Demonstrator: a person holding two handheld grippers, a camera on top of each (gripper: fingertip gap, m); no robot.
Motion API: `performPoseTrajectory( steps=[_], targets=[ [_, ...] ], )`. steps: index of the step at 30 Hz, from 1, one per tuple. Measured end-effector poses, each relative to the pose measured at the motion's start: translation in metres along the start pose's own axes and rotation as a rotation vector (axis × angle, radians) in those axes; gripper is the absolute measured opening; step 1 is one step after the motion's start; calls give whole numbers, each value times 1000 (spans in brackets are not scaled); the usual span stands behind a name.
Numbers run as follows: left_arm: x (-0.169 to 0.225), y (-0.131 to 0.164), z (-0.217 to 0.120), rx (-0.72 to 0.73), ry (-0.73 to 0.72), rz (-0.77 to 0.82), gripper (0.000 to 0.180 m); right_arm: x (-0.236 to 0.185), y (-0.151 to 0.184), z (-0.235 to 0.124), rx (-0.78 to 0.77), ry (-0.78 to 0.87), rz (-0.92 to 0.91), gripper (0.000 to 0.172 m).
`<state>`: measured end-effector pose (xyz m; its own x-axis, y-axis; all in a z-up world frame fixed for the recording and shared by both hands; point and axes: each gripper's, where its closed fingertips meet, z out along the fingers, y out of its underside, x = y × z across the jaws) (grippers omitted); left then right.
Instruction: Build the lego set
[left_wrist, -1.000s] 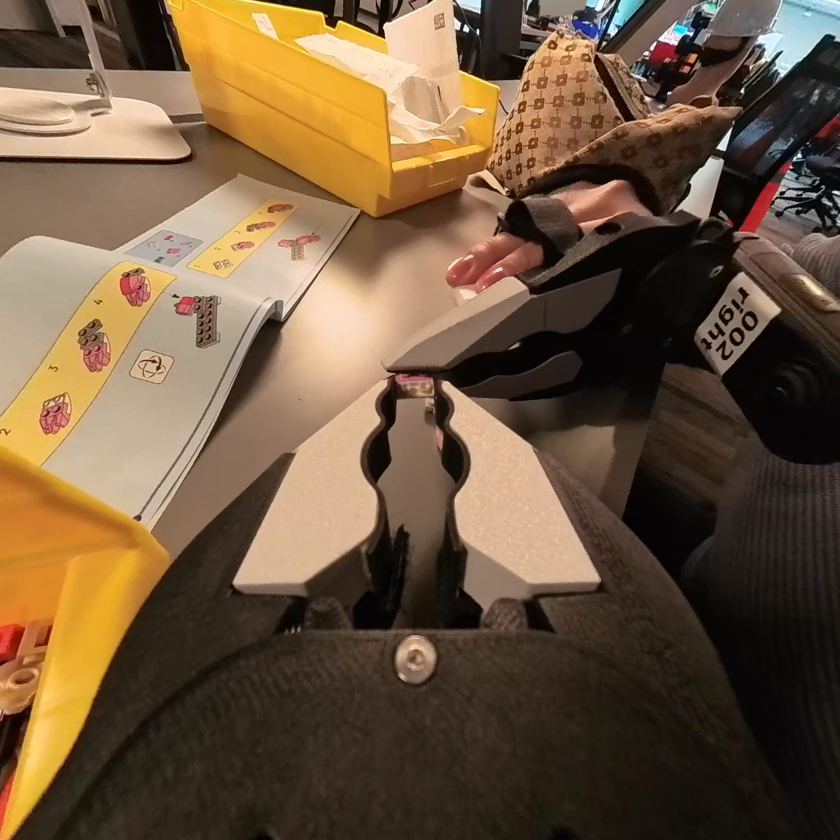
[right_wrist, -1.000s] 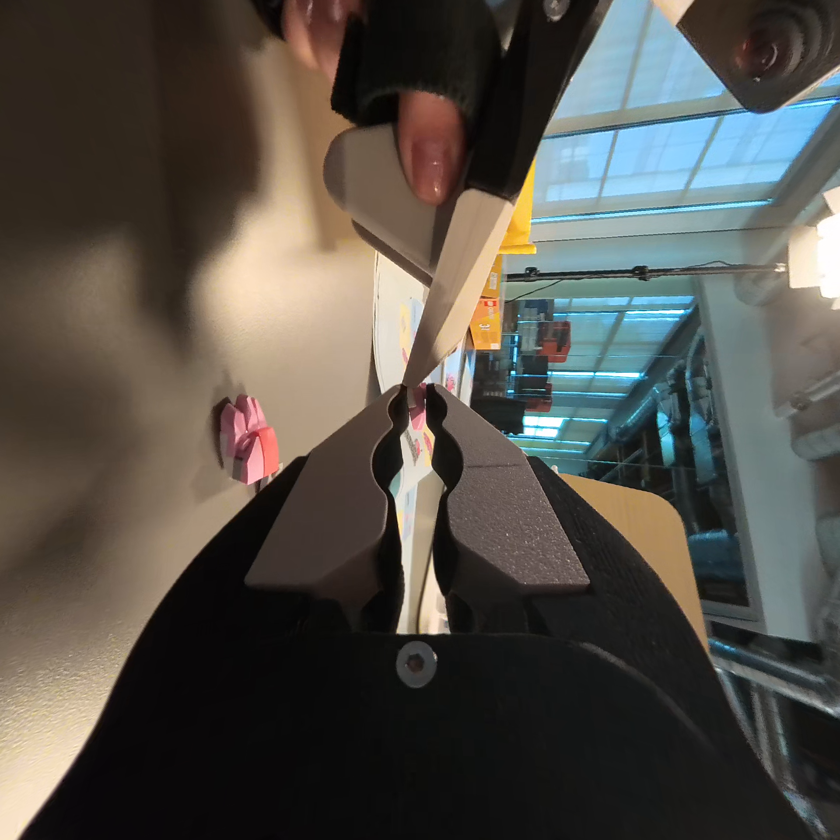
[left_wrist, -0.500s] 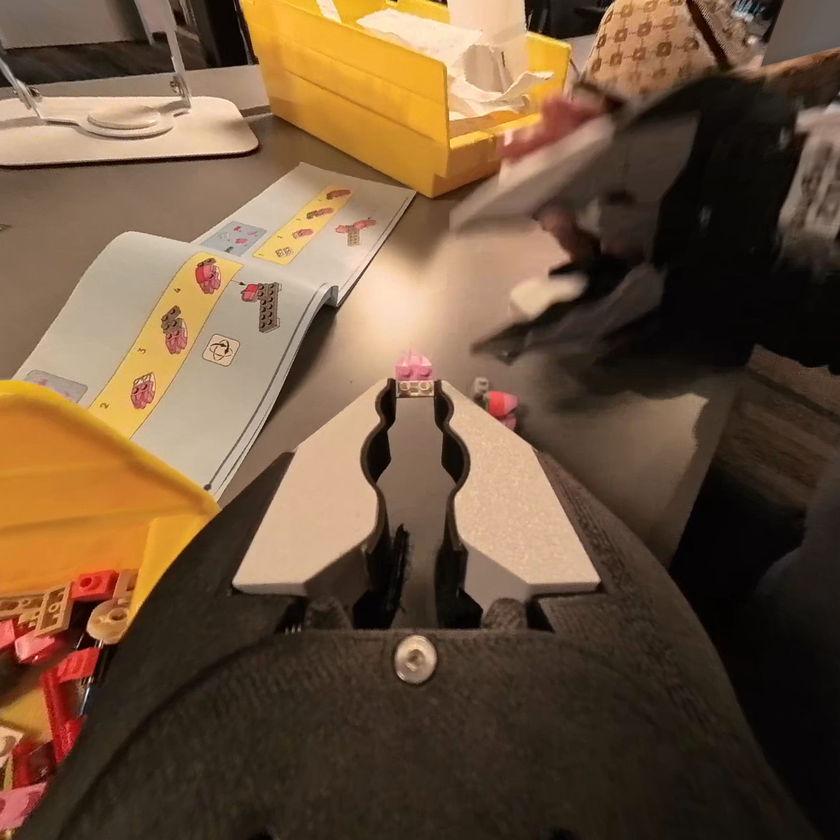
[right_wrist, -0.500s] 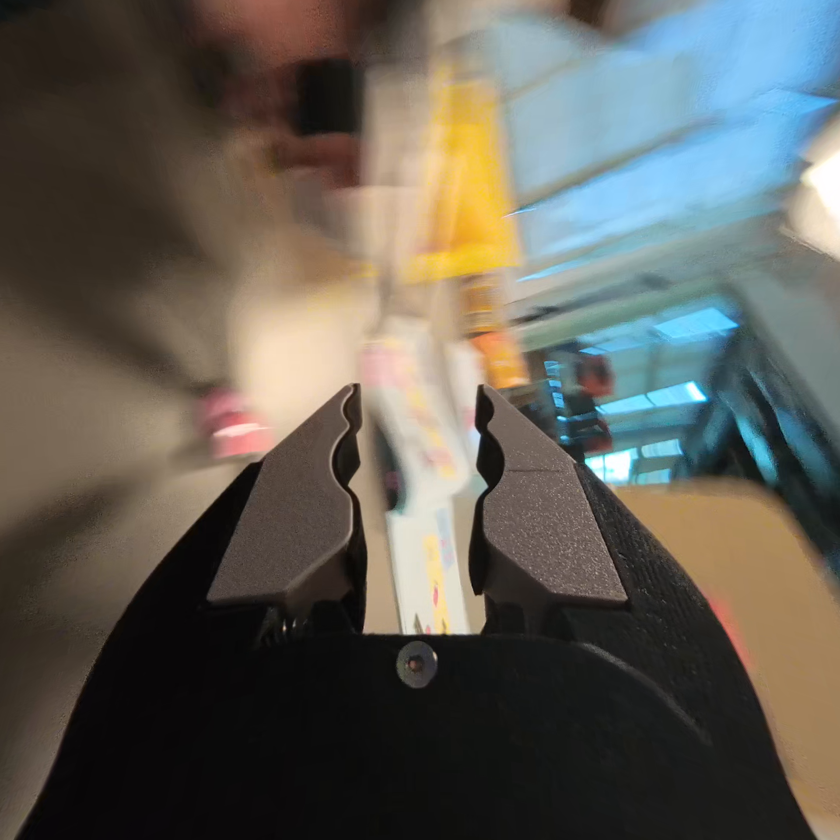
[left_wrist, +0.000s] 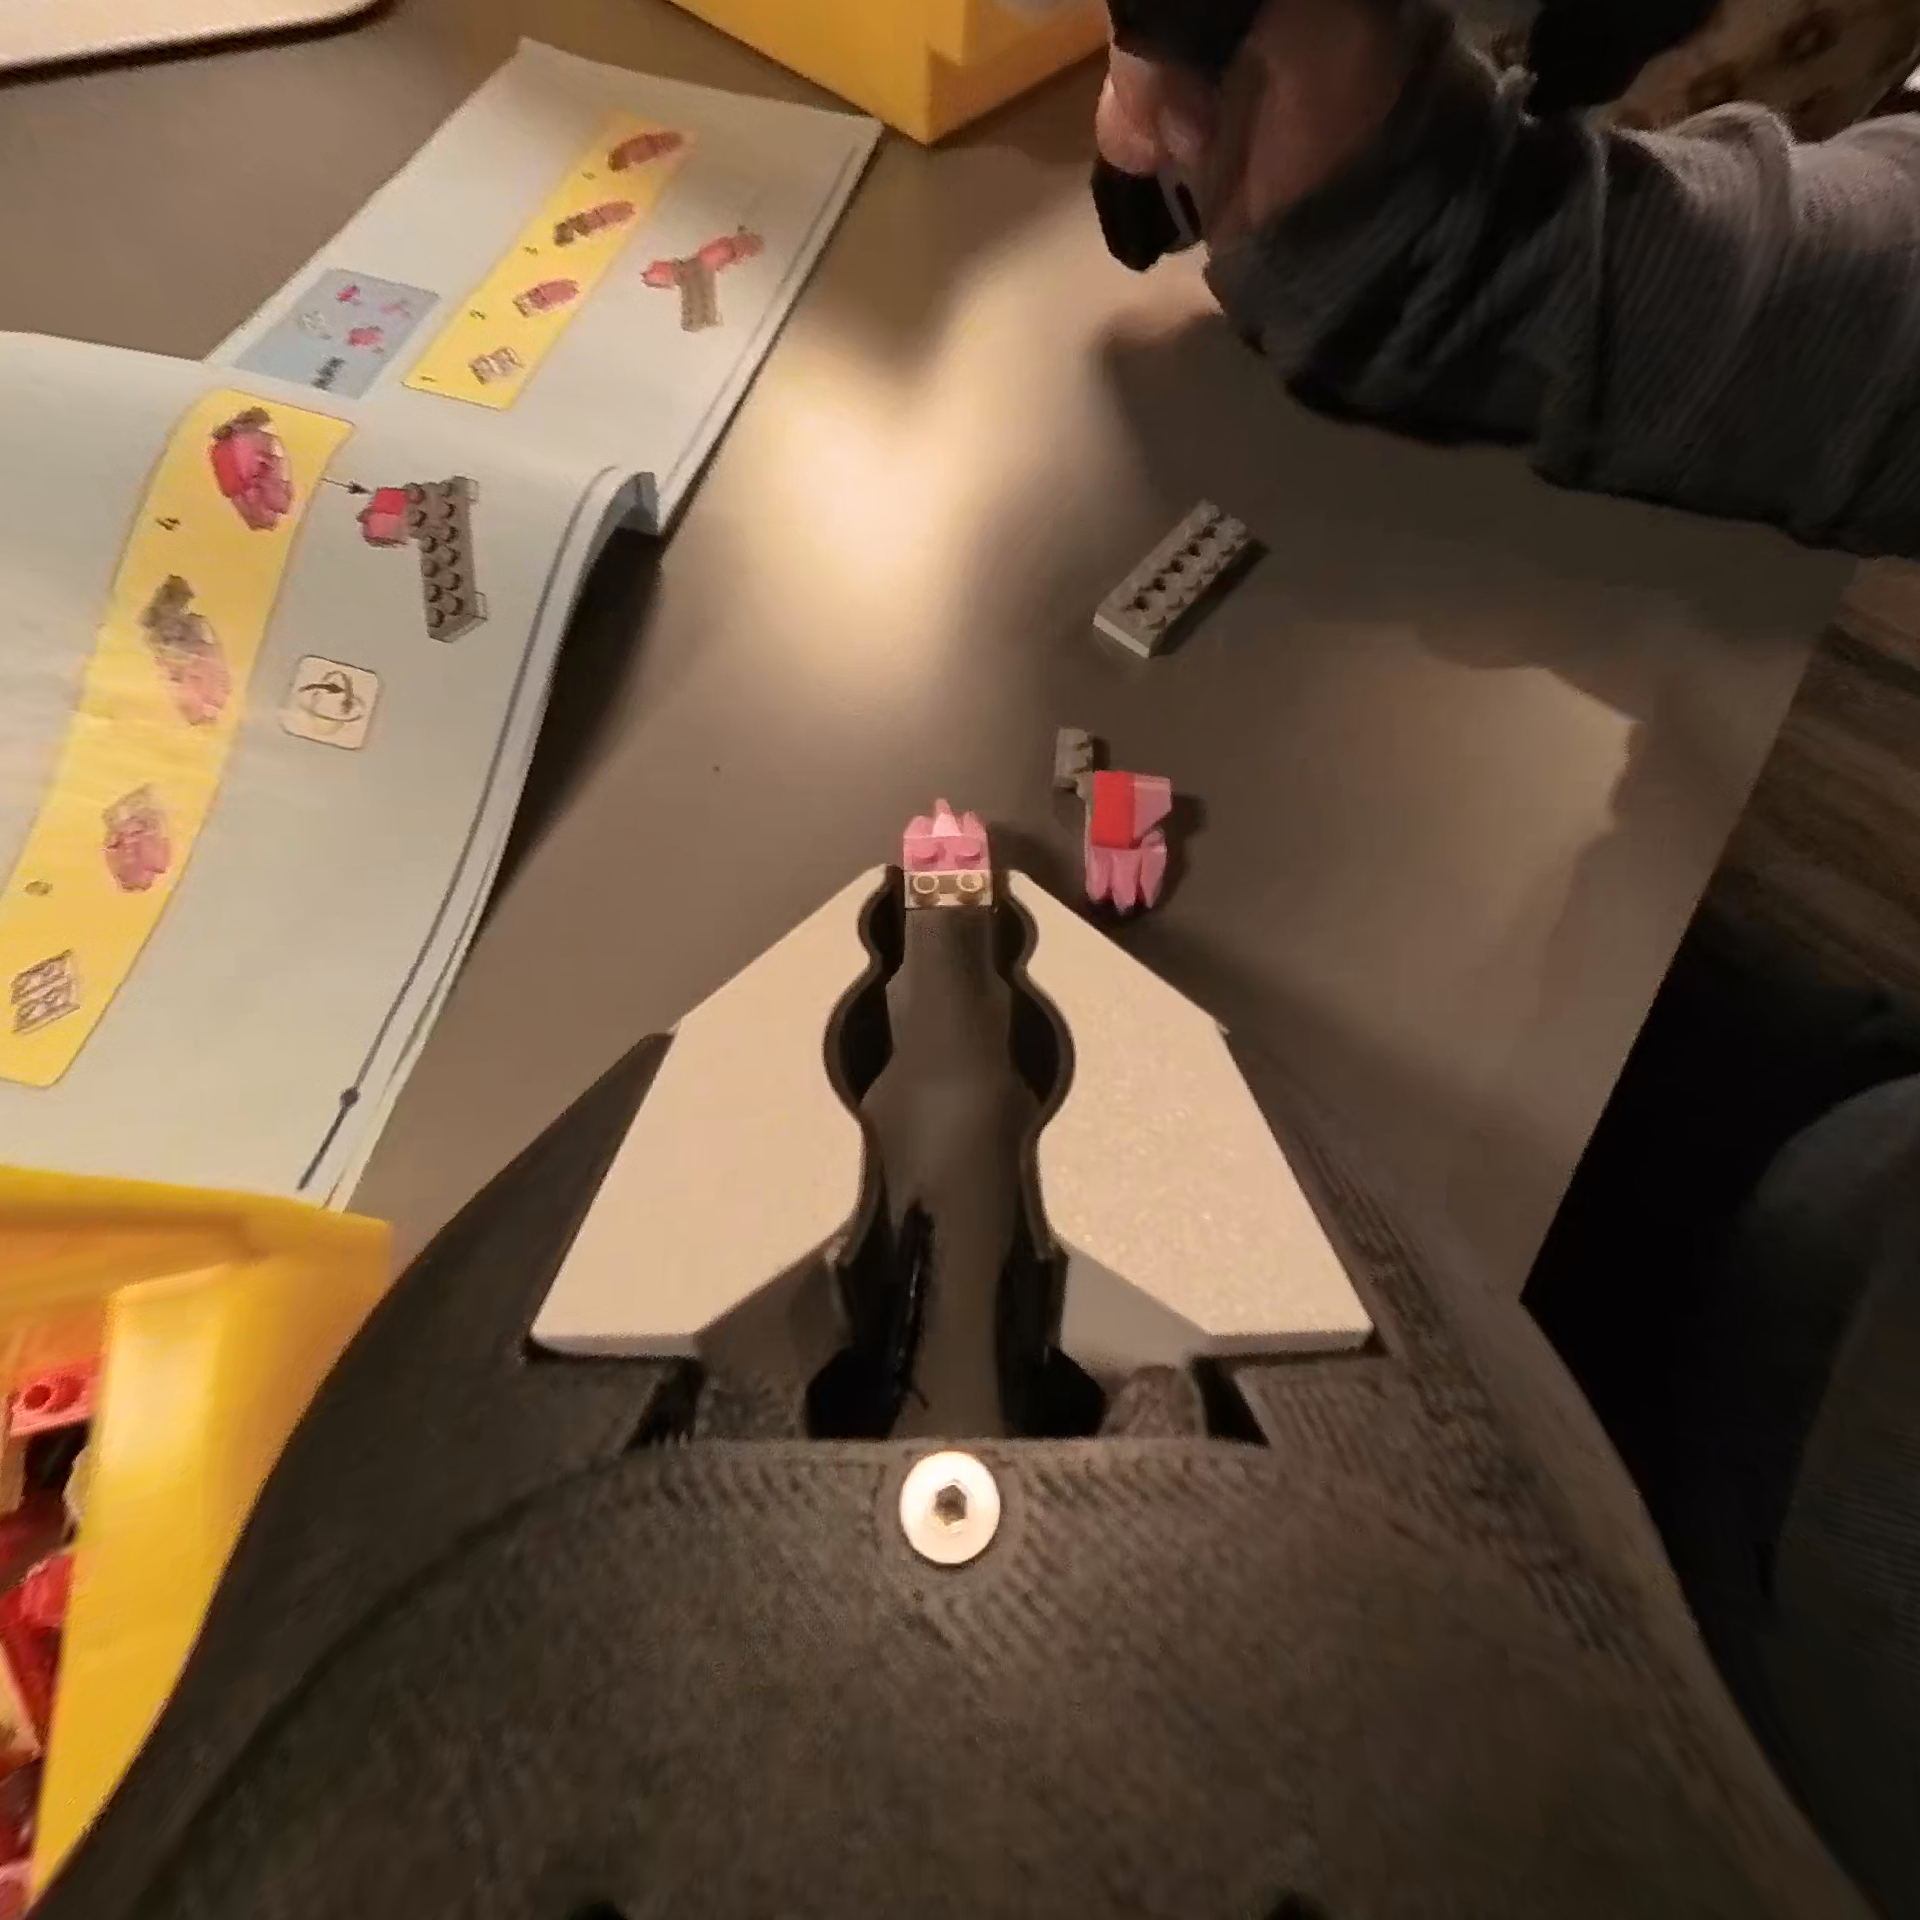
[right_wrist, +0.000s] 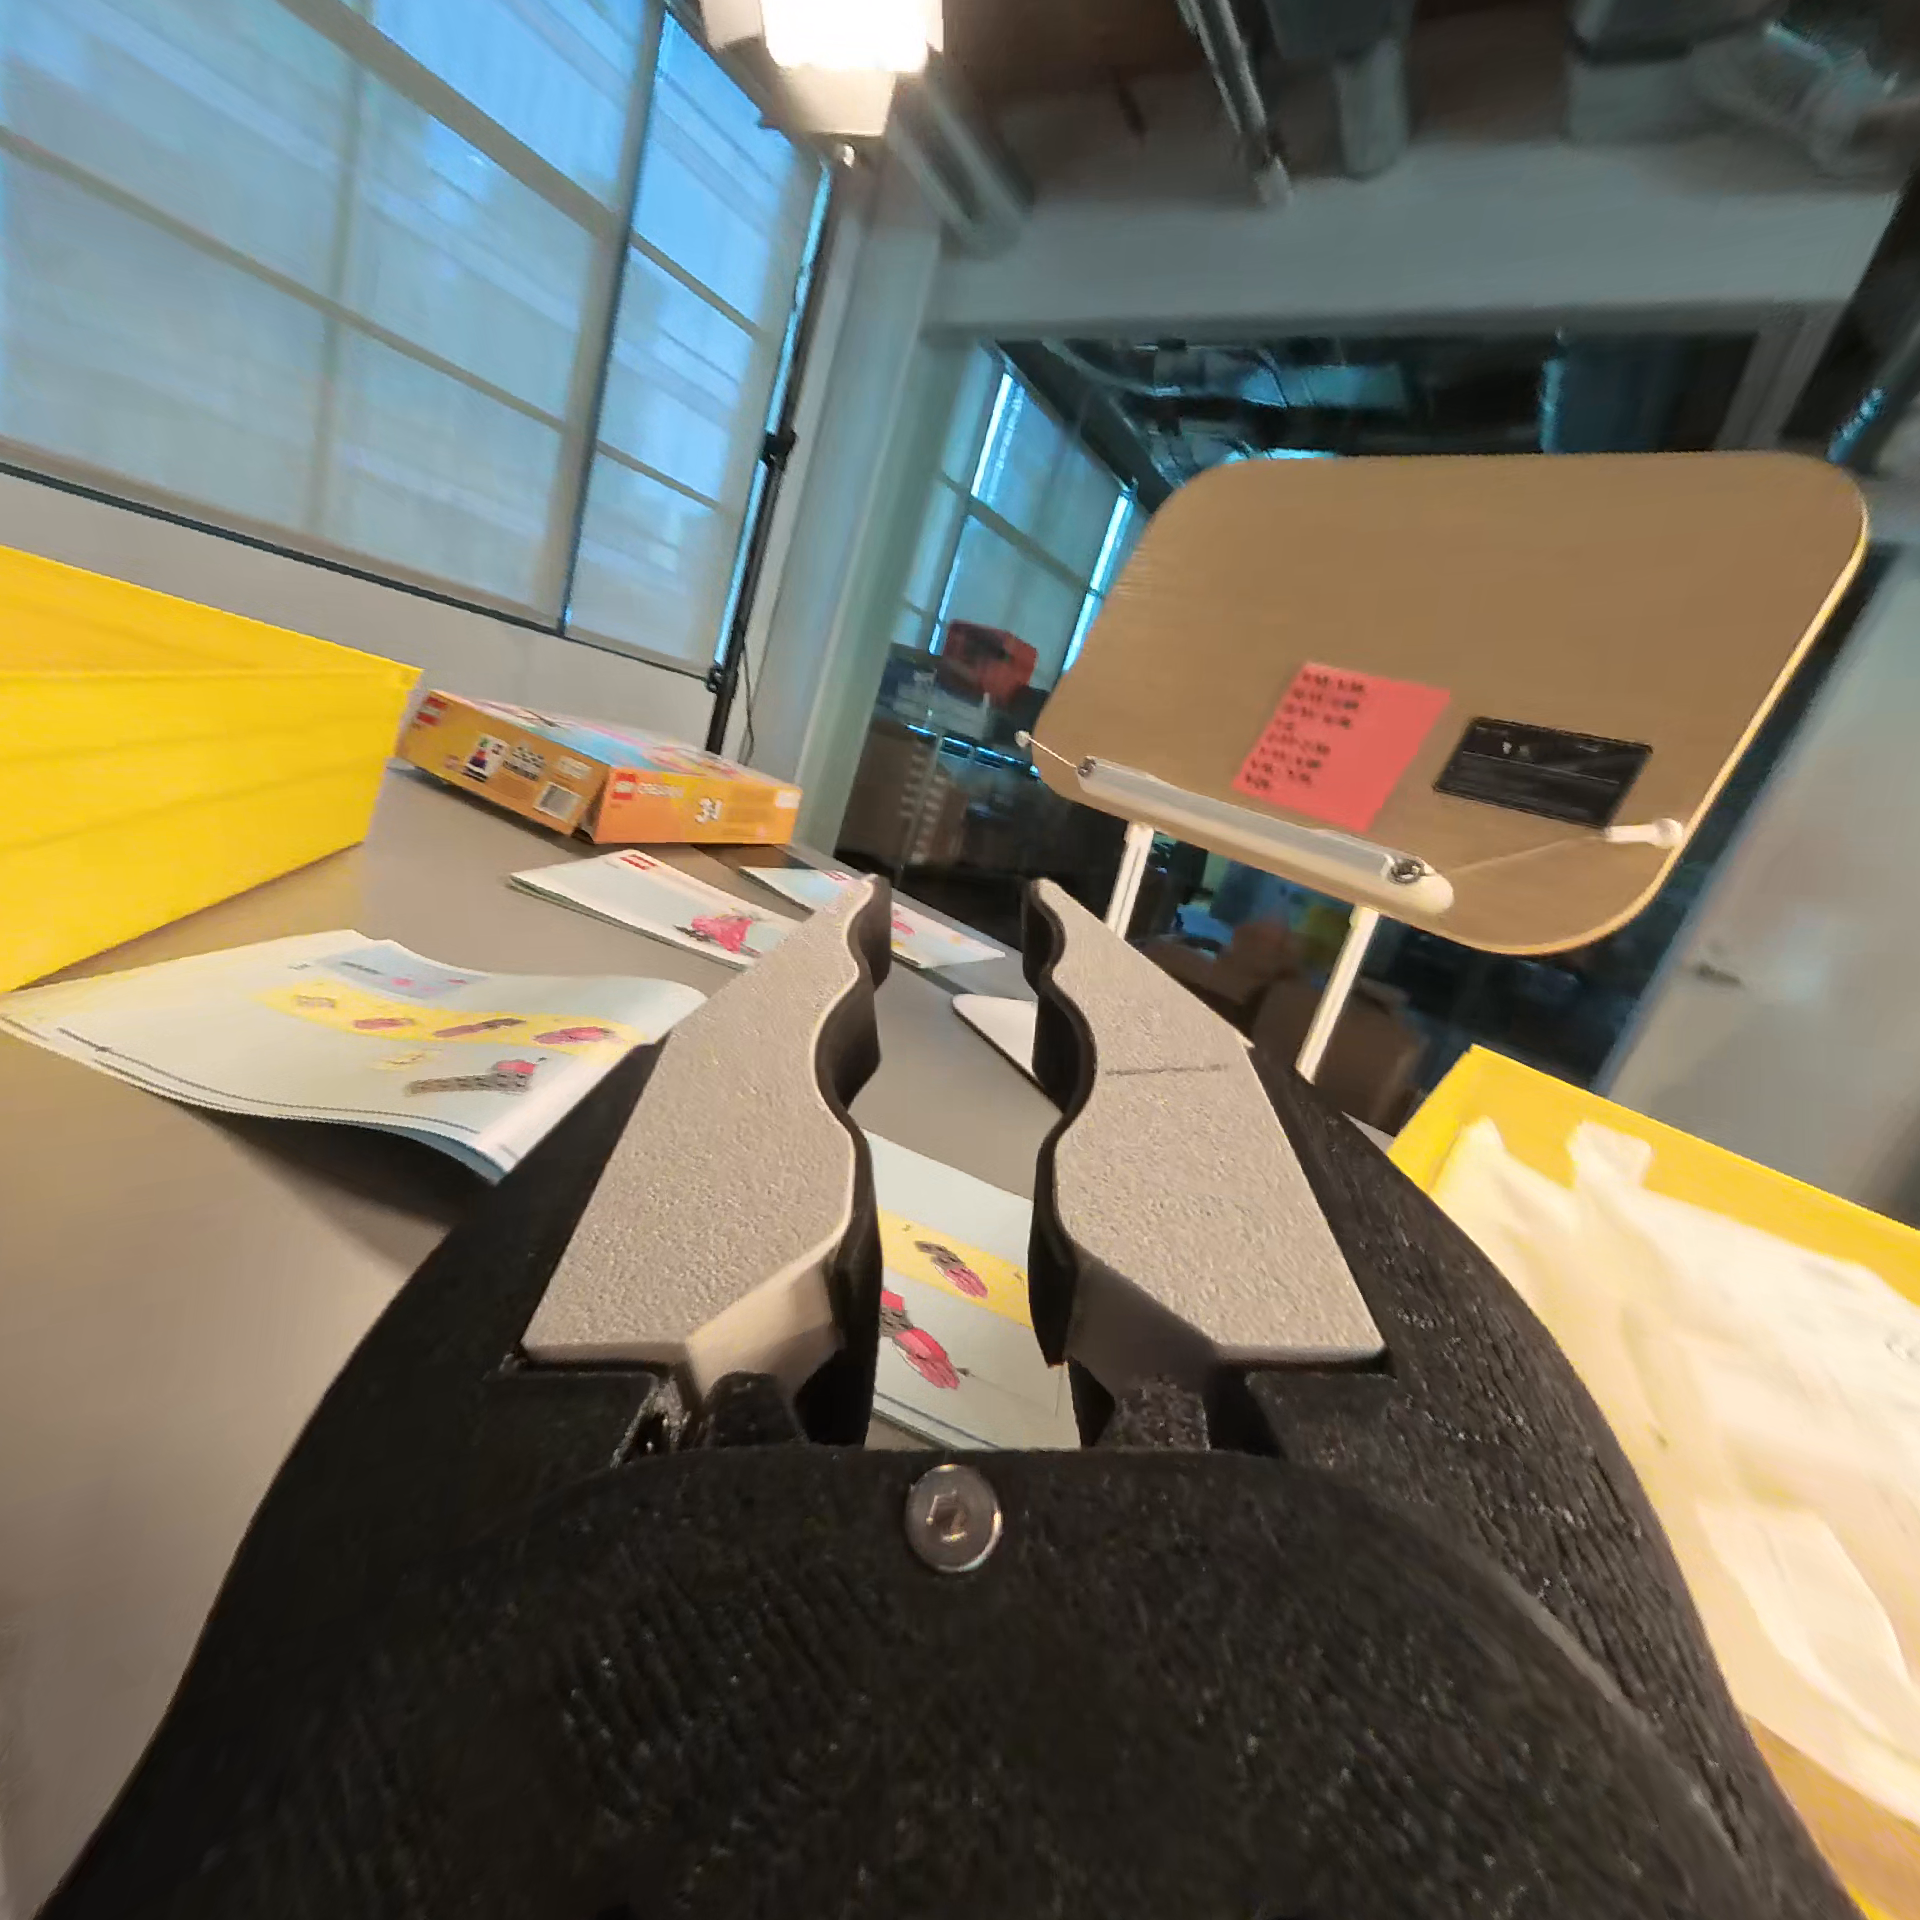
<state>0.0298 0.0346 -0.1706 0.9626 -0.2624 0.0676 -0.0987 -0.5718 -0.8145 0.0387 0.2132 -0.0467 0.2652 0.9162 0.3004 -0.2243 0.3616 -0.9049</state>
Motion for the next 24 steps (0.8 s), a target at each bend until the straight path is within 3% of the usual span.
performPoseTrajectory(
  steps=[6, 24],
  targets=[
    [6, 12, 8, -90, 20, 35, 15, 5, -1, -1, 6, 31, -12, 18],
    [6, 12, 8, -90, 37, 15, 15, 17, 1, -1, 3, 87, -16, 10]
  ],
)
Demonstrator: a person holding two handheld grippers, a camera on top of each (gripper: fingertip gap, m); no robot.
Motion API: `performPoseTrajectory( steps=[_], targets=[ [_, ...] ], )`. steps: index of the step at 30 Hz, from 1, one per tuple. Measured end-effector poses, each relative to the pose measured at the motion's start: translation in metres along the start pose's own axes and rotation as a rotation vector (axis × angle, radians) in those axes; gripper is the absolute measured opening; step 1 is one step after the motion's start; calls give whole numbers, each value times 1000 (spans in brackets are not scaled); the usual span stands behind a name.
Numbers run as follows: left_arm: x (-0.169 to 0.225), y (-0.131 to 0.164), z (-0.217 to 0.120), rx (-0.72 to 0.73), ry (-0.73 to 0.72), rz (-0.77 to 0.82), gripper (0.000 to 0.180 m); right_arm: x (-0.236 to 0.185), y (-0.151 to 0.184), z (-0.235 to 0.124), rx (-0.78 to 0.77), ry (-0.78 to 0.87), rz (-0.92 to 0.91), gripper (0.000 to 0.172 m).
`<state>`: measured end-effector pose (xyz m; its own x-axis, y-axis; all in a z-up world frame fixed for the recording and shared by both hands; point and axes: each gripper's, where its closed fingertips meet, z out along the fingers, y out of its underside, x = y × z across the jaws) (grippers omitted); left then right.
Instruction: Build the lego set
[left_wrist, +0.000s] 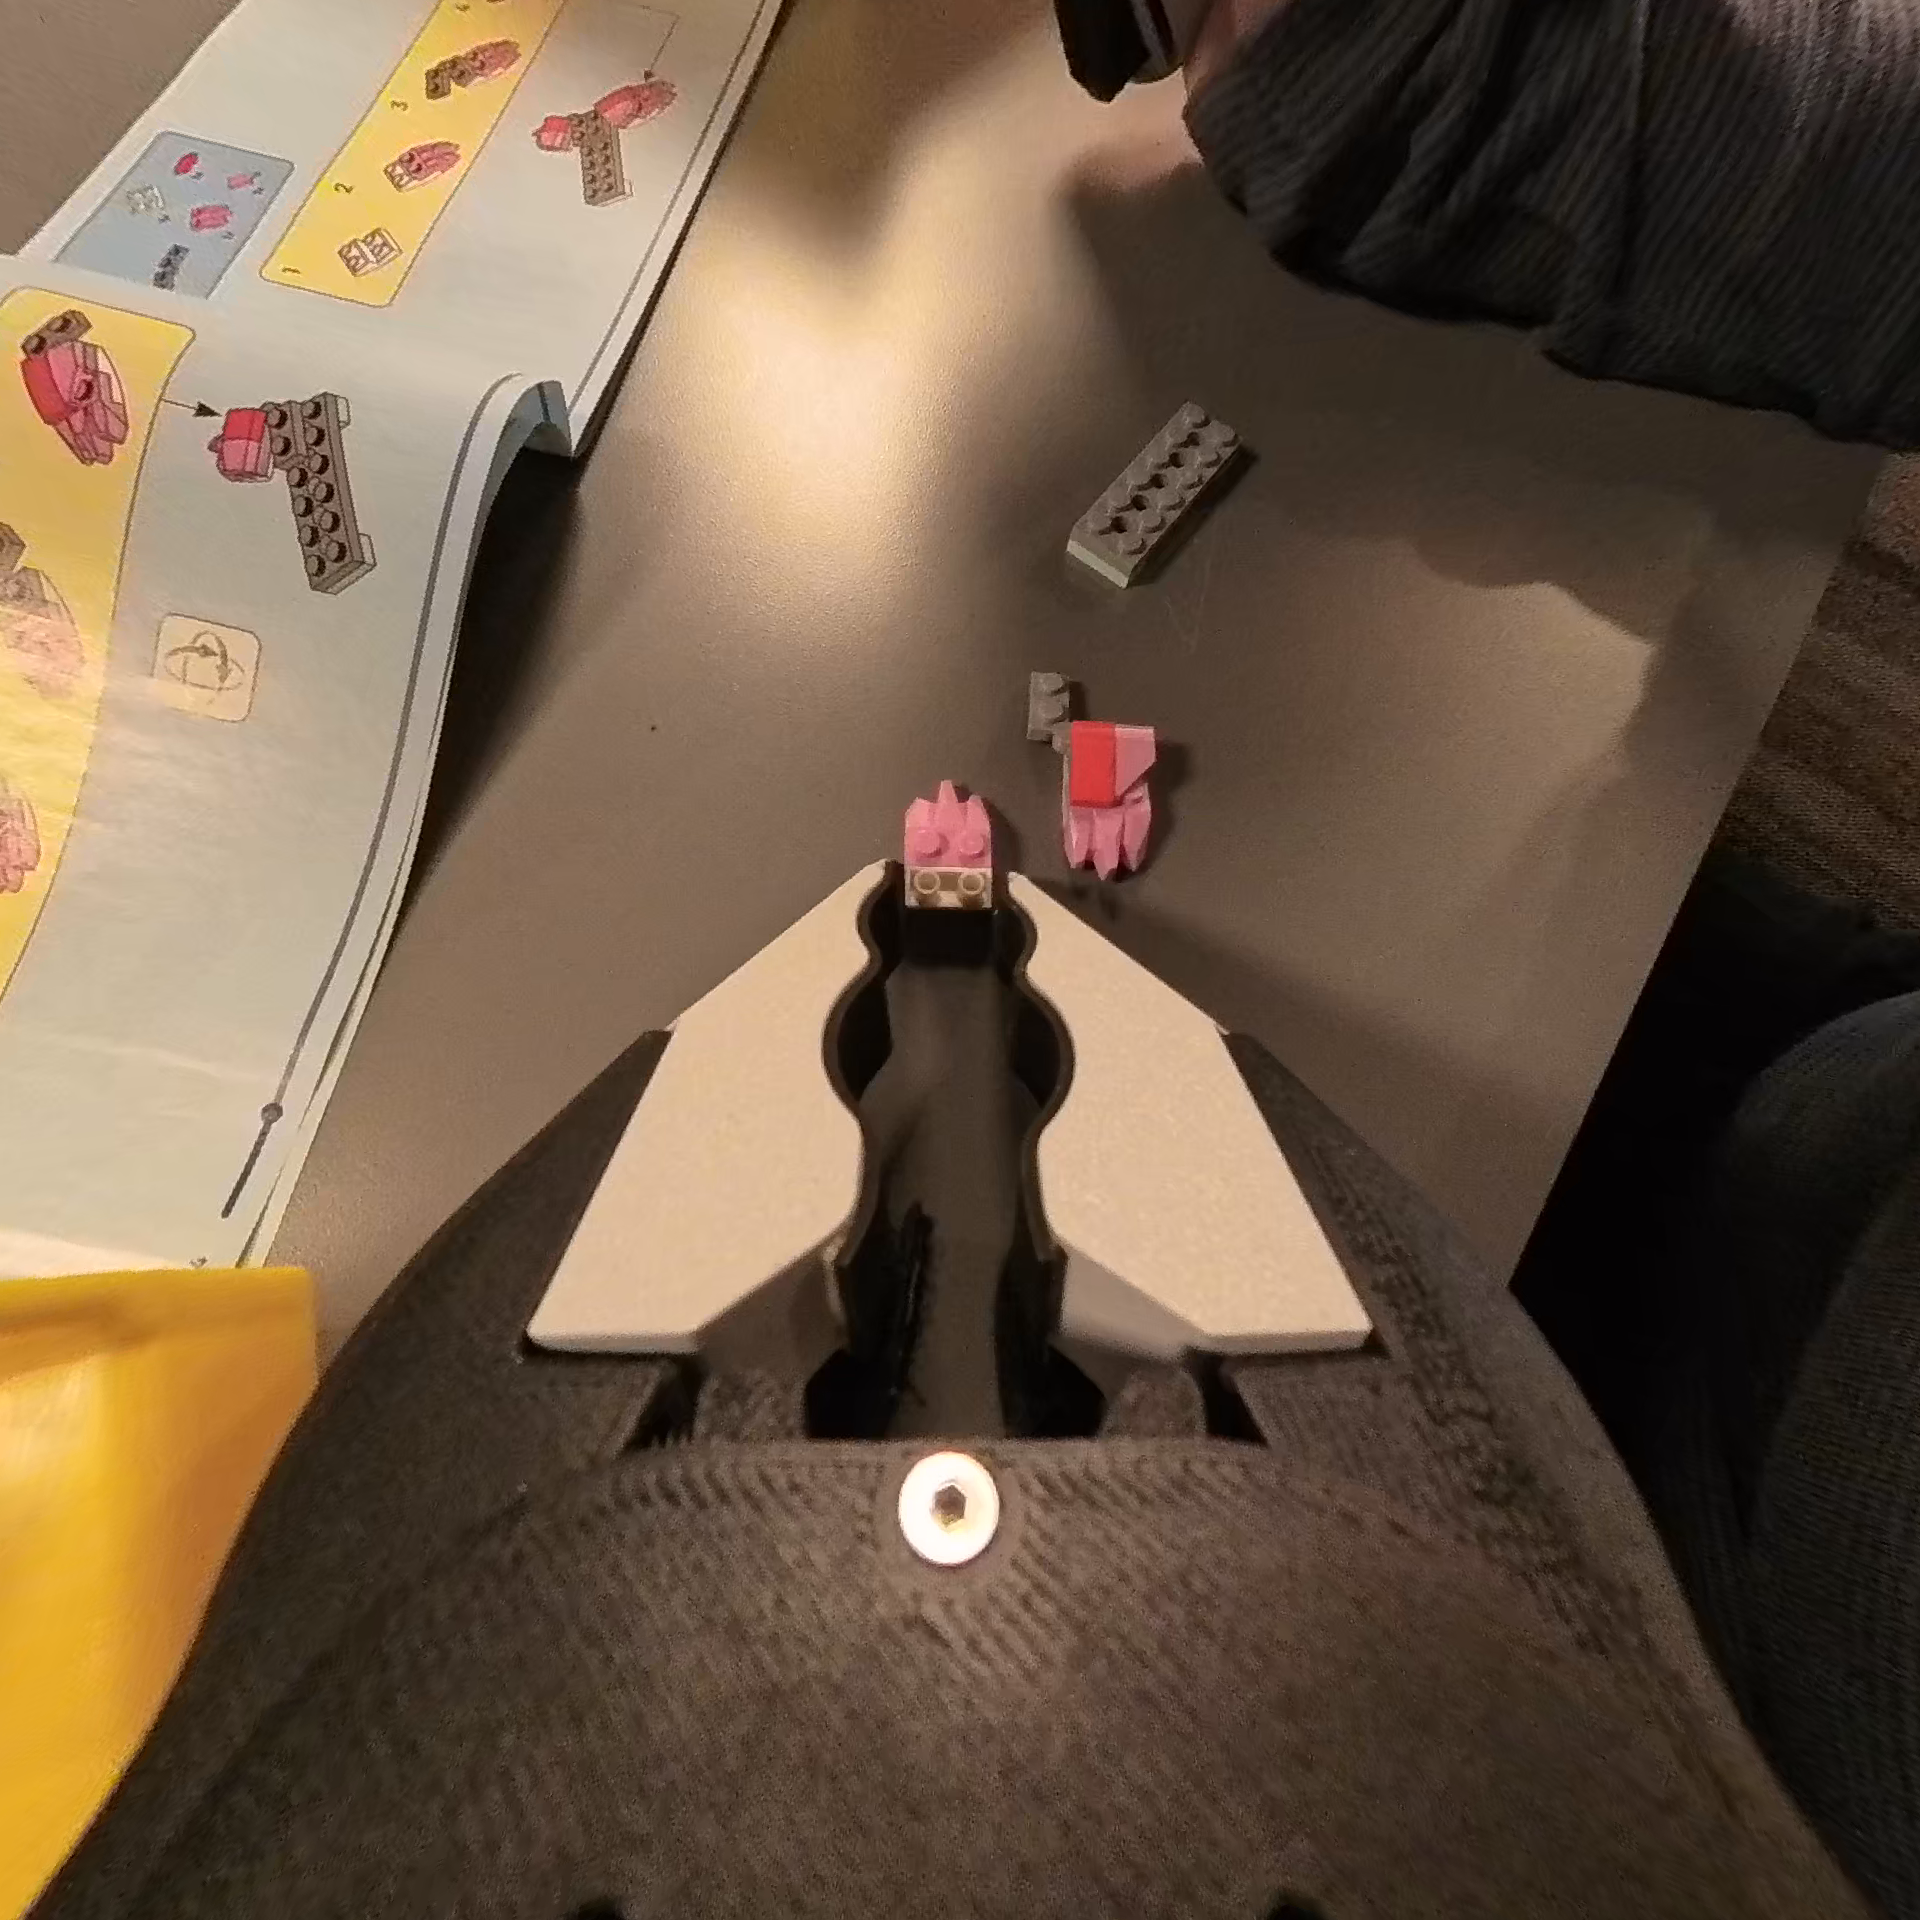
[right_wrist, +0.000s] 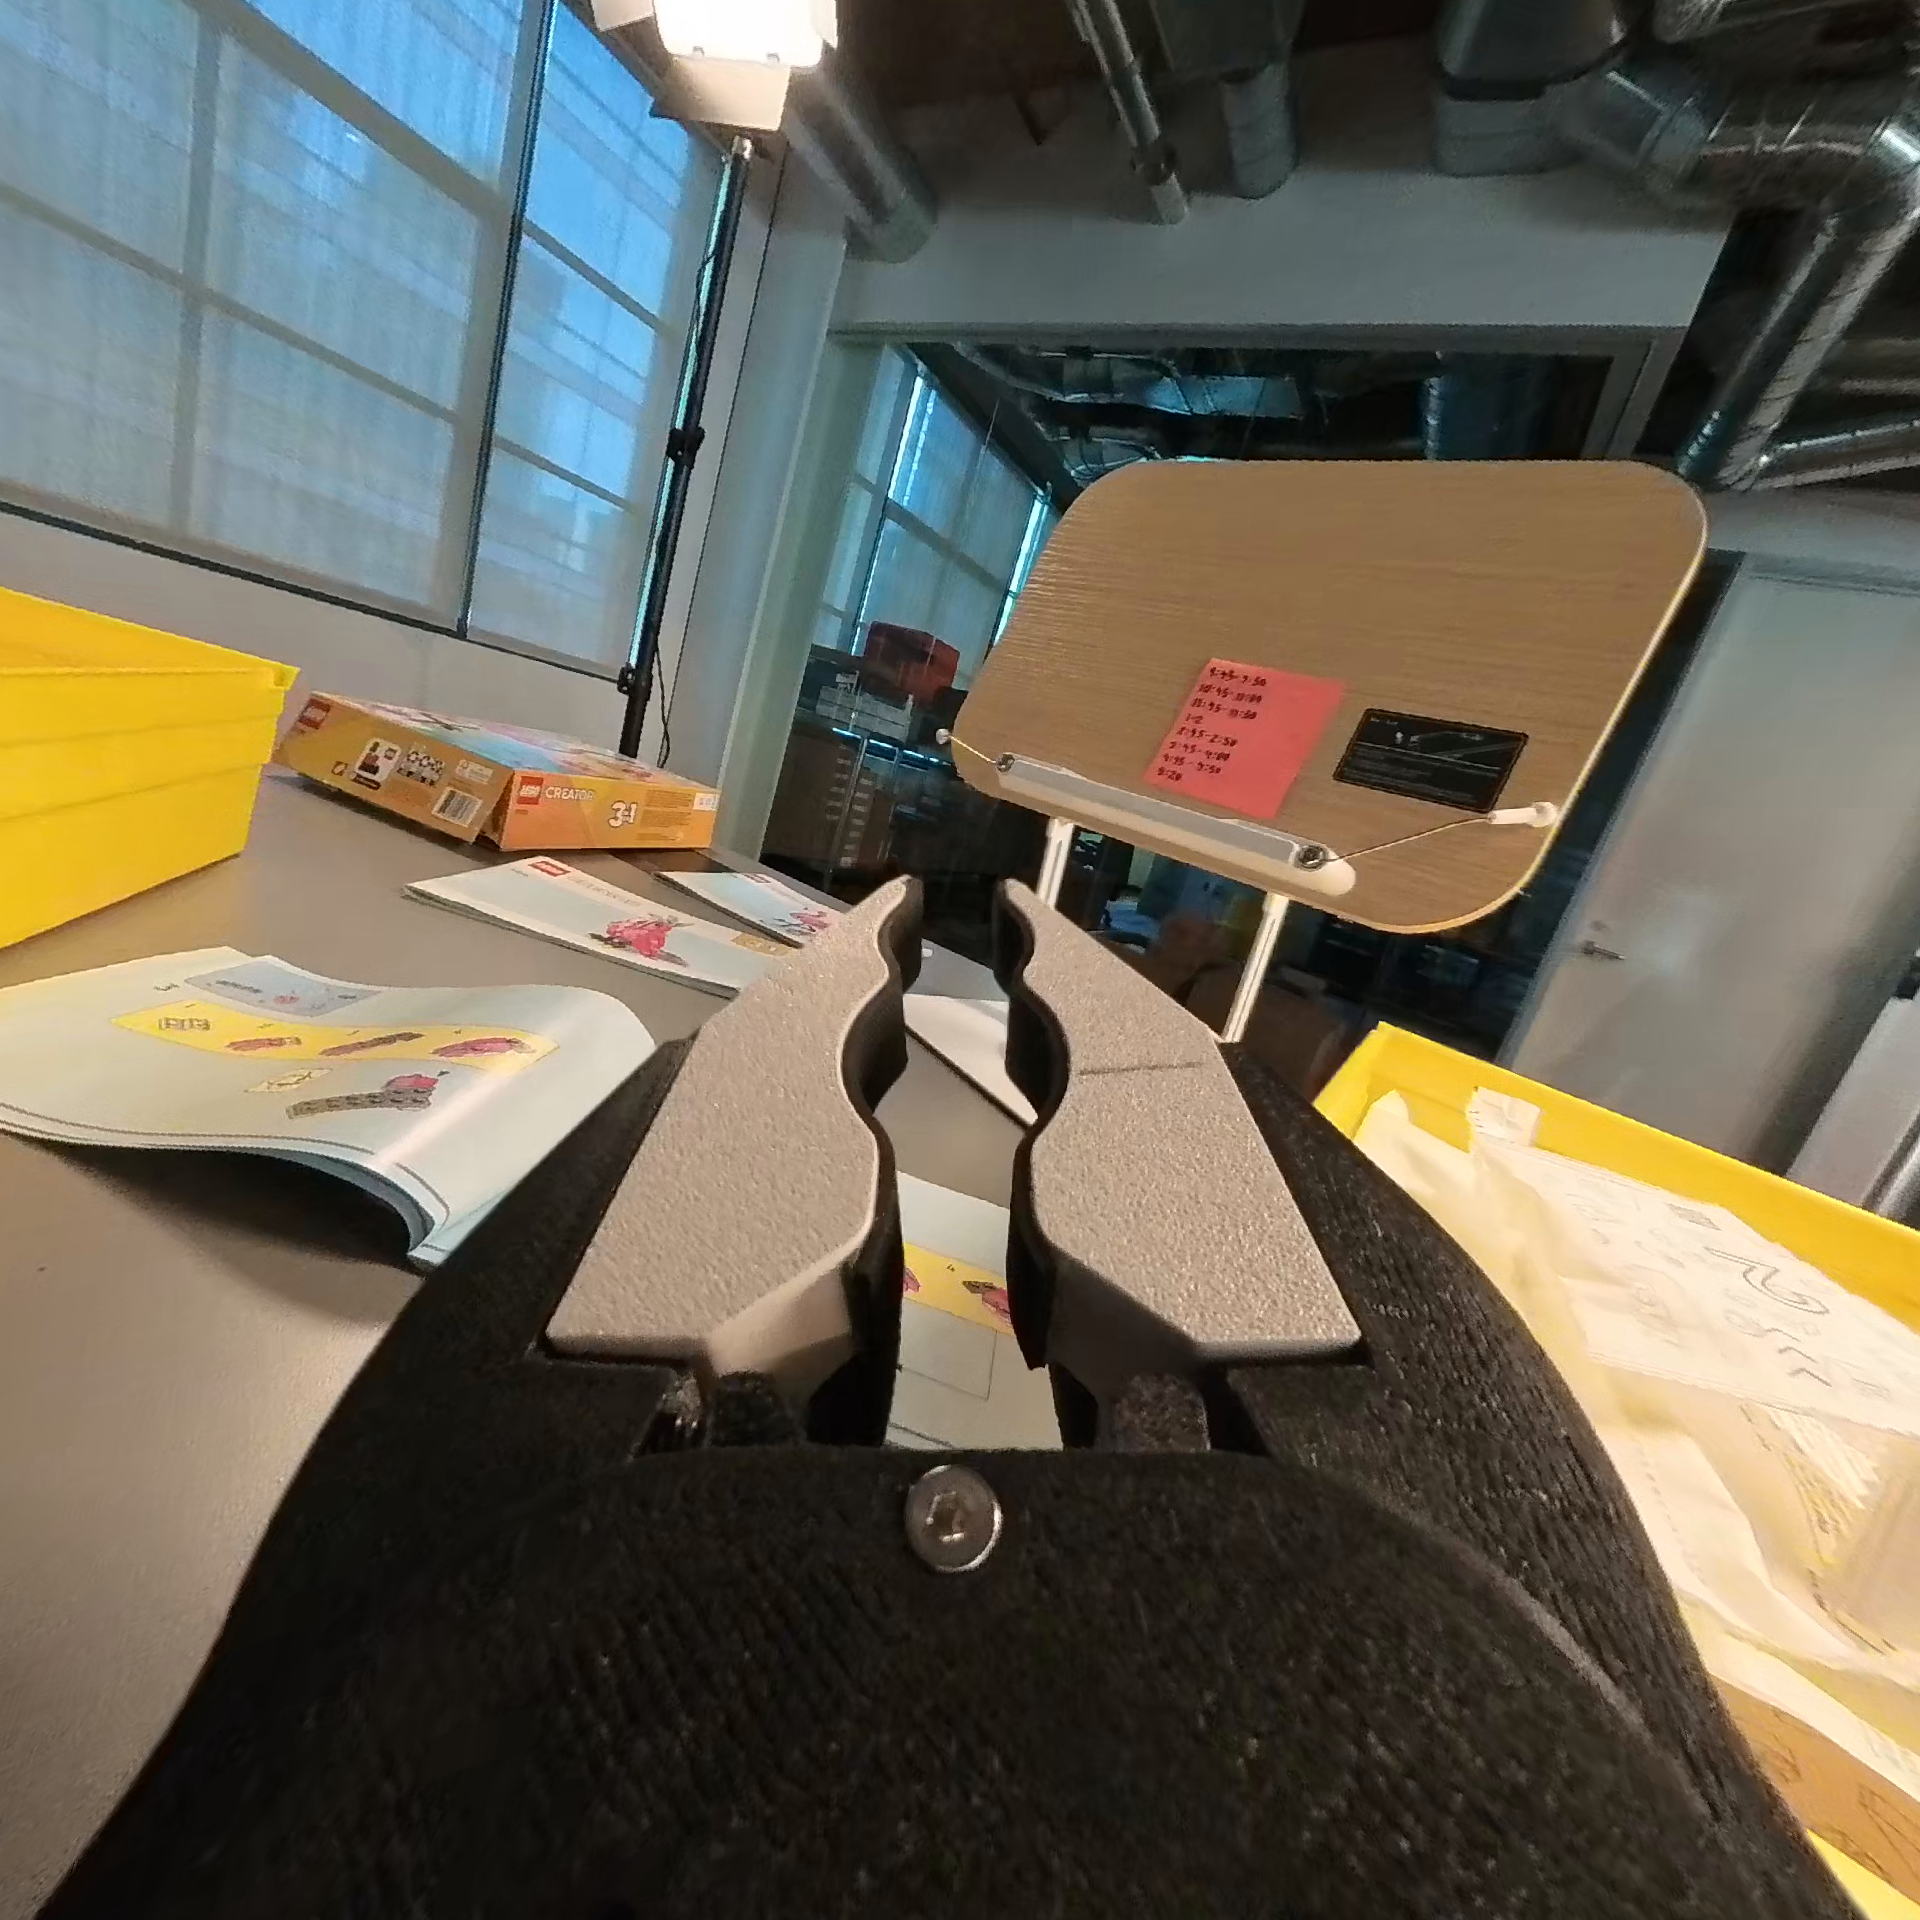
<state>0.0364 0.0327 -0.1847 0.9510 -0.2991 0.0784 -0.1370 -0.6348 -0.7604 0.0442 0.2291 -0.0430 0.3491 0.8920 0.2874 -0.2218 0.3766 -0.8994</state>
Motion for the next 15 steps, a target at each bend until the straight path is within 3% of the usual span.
performPoseTrajectory(
  steps=[10, 15],
  targets=[
    [1, 0, 0, 1, 0, 8, 16, -4, 3, 2, -15, -16, -21, 8],
    [1, 0, 0, 1, -4, 14, 28, -6, 3, 2, -18, -22, -25, 8]
  ],
)
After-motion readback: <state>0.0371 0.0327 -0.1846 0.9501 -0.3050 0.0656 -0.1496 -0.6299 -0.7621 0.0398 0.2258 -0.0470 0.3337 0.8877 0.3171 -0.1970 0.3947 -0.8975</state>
